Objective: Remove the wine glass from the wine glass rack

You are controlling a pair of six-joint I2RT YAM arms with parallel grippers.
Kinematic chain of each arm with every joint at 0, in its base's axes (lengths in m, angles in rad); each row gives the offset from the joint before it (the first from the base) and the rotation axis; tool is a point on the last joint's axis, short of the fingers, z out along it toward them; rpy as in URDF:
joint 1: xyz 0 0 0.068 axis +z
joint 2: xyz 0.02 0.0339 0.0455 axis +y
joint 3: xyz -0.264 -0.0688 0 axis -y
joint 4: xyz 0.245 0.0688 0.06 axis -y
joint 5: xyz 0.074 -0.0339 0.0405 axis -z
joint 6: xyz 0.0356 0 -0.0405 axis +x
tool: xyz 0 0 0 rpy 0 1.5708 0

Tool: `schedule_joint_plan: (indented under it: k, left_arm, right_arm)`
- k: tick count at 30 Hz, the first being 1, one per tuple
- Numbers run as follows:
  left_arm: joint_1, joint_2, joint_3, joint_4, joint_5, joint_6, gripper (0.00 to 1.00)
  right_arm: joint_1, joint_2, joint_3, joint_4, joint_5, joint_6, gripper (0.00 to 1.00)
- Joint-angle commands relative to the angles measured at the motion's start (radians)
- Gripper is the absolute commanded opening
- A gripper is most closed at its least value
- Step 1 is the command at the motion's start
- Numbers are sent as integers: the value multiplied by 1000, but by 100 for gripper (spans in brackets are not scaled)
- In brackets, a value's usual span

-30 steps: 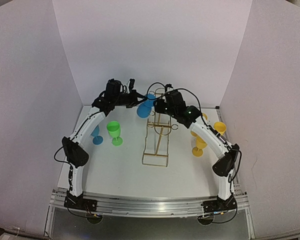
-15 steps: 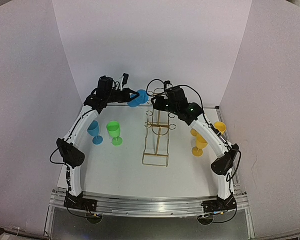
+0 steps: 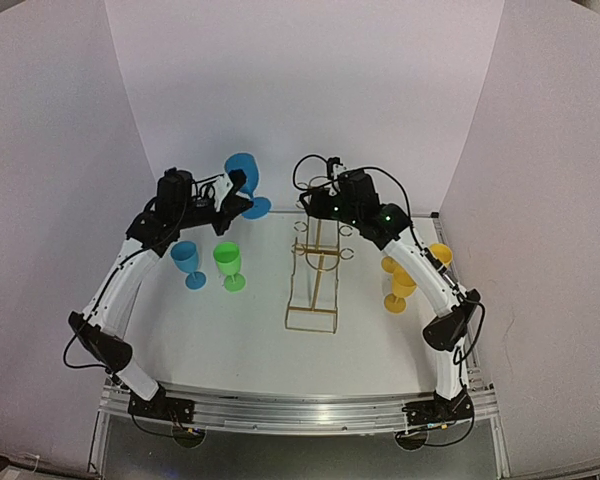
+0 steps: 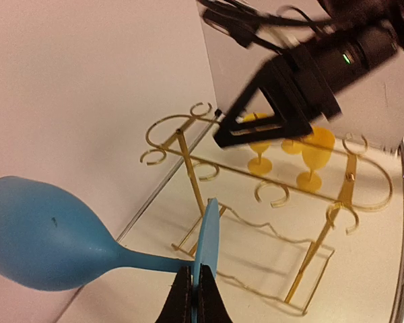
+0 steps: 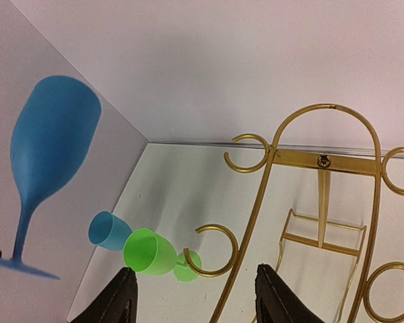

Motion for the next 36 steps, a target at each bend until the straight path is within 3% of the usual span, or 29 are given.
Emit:
schedule_joint_plan:
  k: [1,4,11,18,26,30,33,35,36]
  left_arm:
    - [-18,-305,-568,422,-84,819,0]
    - [-19,-447,-852,664,-65,1103,0]
    - [-18,-607,-1204,923,12,1371,0]
    - [-19,-648,-1333,1016,17,1469,0]
    - [-19,-659,-1347,1010,16,1474,0]
    - [-19,-655,-1347,1027,0,1462,0]
    - [-19,-659,-1344,1030,-22,1437,0]
    - [-19,-667,-1338,1016,-40,1404,0]
    - [-19,-675,-1331,995,-52,1380,5]
  right_arm:
    - [9,-107,-11,5,-4,-14,60]
    - [39,-135,-32,5,10,-22,63]
    - [173,-123,-18,2,-4,-52,68]
    - [270,-61,4,-34,2,-28,66]
    - [300,9,57,-113,-26,-19,61]
    - [300,28,70,-138,-47,-18,45]
    - [305,40,87,-154,-58,-17,6]
    - [311,41,97,-157,-55,-22,0]
    - [317,39,99,-157,-44,-25,0]
